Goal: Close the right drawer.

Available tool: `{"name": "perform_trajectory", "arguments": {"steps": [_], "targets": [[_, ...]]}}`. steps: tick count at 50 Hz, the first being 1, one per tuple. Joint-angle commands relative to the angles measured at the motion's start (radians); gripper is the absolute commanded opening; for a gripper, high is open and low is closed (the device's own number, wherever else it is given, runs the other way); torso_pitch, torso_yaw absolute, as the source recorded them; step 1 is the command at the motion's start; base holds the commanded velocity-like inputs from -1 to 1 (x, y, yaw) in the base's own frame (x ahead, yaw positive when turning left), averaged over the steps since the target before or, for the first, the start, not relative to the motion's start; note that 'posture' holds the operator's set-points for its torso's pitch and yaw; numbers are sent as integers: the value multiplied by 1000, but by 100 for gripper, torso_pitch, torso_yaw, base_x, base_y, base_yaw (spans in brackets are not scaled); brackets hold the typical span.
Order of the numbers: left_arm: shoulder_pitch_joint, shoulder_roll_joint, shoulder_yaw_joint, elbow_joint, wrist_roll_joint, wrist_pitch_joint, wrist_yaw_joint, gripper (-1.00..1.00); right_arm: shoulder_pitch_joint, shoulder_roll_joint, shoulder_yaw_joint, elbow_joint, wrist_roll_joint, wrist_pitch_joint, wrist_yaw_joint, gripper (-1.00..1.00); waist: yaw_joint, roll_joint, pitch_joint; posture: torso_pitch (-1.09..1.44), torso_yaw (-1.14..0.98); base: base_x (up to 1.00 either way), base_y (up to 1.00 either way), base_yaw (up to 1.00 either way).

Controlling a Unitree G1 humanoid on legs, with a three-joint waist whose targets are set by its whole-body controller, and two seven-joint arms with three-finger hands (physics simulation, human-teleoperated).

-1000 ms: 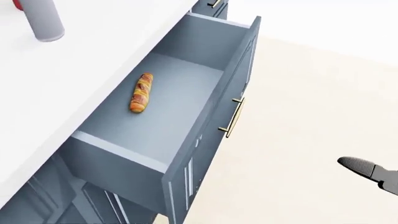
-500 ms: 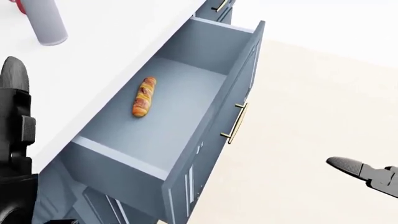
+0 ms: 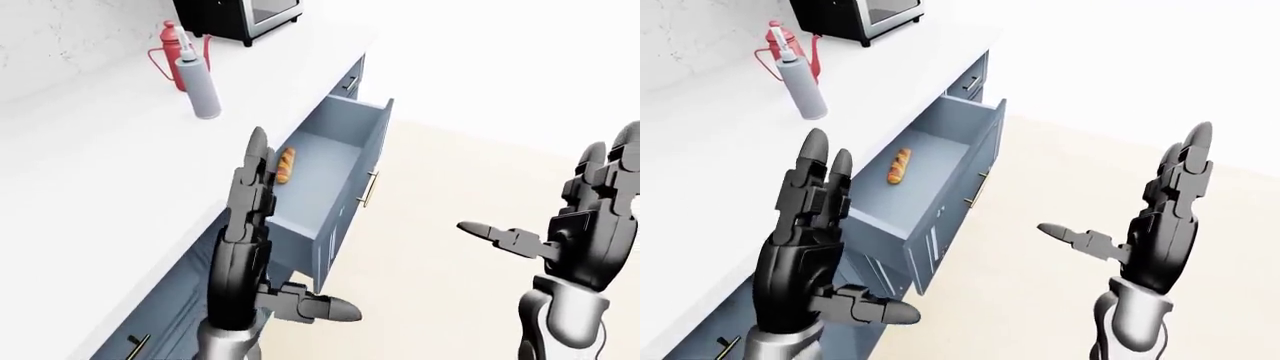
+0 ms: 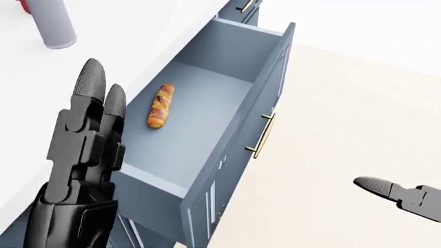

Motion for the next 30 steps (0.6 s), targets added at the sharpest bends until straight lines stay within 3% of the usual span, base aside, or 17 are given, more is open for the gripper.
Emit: {"name": "perform_trajectory", "arguments": {"steps": [1,13,14,15,30], "targets": [[-17,-4,4,-35,-10,-13,-25,100,-14,-9,-3,-32,-2,-30,-2,100,1,-4,-13,0,0,0,0,0],[-20,20,-86,-1,3,4,-169,100,-17,-11,3,-24,-4,-28,1,100,1,-5,-14,0,0,0,0,0],[-17,24,-99,7,17,-4,-177,100,-18,-11,0,-25,0,-28,-1,100,2,-5,-14,0,0,0,0,0],[-17,35,-160,19,22,20,-224,100,-18,-12,4,-15,-1,-30,3,100,2,-6,-14,0,0,0,0,0],[-10,46,-233,39,30,11,-242,100,-18,-13,6,-6,0,-33,6,100,4,-10,-18,0,0,0,0,0]]}}
